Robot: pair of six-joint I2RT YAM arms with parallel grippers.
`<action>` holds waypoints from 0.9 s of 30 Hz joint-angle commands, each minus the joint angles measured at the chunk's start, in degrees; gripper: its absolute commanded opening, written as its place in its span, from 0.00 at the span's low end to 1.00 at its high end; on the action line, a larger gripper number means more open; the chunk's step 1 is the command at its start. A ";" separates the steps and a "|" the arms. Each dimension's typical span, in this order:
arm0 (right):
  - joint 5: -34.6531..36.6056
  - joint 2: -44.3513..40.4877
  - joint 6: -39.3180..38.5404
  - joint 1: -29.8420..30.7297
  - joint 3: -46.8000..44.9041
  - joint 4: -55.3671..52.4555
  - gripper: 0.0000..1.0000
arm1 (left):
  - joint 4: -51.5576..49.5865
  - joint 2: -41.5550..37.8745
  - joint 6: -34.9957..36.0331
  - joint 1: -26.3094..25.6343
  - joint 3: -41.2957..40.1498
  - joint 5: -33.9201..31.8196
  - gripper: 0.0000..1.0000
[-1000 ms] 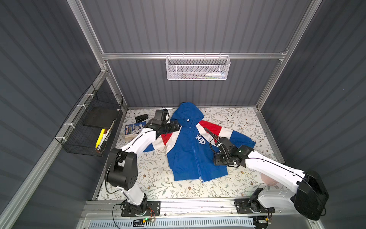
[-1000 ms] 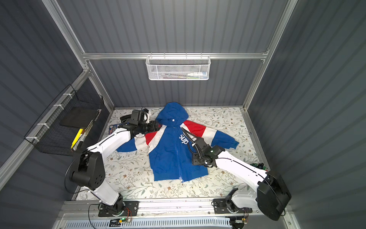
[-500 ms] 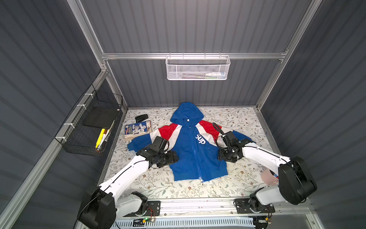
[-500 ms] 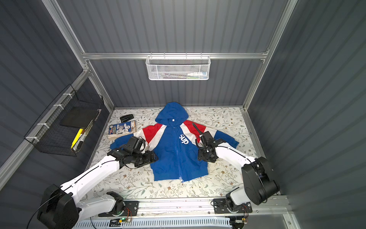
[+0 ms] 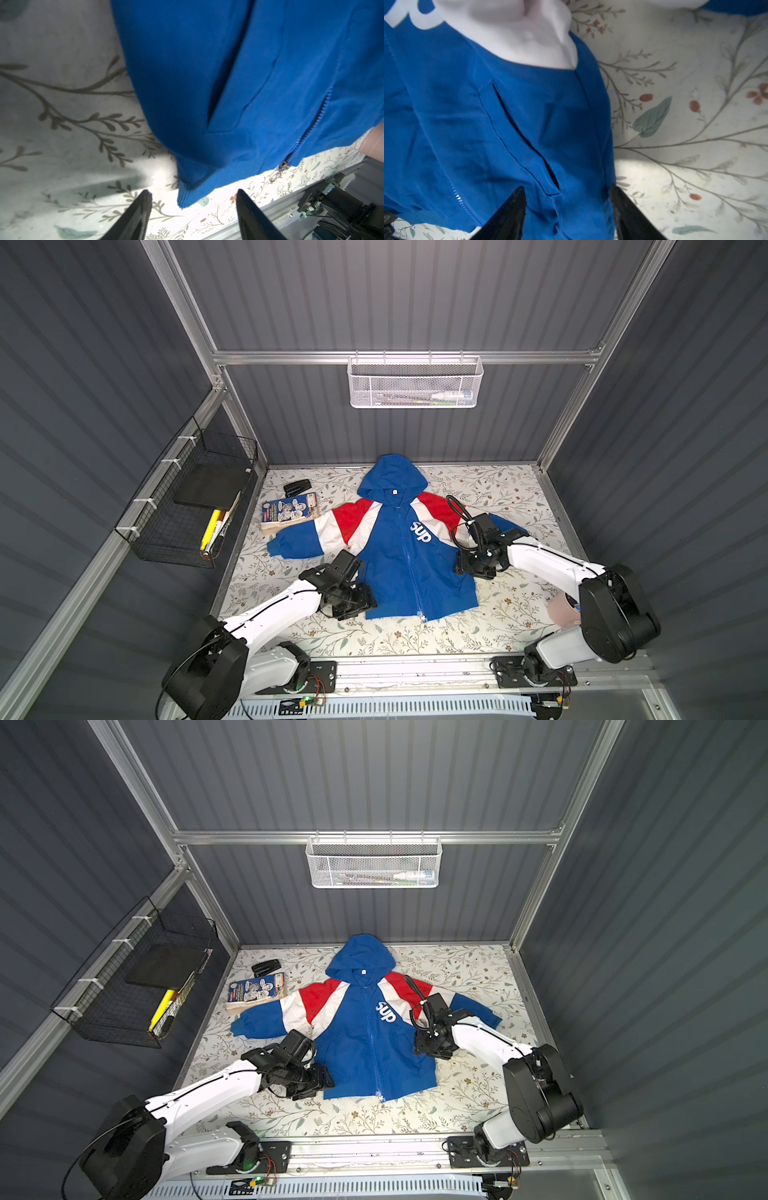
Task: Unzip the jacket
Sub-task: Smooth out the jacket at the center of the board.
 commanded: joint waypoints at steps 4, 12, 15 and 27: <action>-2.25 0.42 -0.68 -0.67 -0.48 1.39 0.66 | 2.82 2.82 -0.15 -0.38 -1.47 -1.16 0.58; -3.35 1.95 -0.45 -1.90 0.14 2.32 0.64 | -1.41 4.03 -0.75 -0.38 -0.16 -6.11 0.27; -3.38 2.60 -0.44 -2.16 0.14 2.86 0.64 | -2.90 3.57 -2.34 -0.38 -0.04 -7.48 0.15; -6.19 8.90 0.52 -2.61 3.23 6.74 0.63 | -8.39 5.04 -3.40 -0.47 3.52 -12.84 0.00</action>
